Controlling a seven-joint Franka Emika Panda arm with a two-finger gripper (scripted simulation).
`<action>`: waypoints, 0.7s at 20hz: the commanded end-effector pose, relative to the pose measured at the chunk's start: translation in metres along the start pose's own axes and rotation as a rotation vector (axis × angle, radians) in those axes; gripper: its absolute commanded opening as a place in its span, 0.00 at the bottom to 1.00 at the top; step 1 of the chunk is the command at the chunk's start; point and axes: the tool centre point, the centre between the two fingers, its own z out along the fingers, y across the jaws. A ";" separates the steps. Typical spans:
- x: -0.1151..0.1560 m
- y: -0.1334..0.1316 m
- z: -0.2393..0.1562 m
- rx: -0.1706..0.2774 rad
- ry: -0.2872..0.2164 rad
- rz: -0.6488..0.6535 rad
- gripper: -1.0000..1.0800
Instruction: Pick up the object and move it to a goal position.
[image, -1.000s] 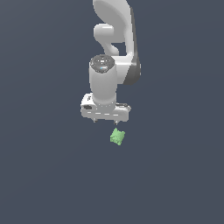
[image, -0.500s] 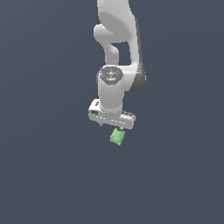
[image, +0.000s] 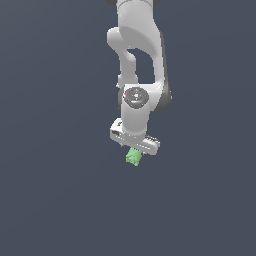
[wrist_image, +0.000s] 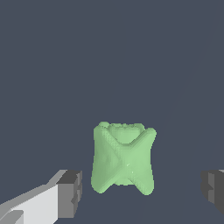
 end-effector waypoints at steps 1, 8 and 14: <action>-0.001 -0.003 0.004 0.000 -0.001 0.024 0.96; -0.002 -0.006 0.008 0.000 -0.002 0.040 0.96; -0.002 -0.006 0.022 0.000 -0.002 0.041 0.96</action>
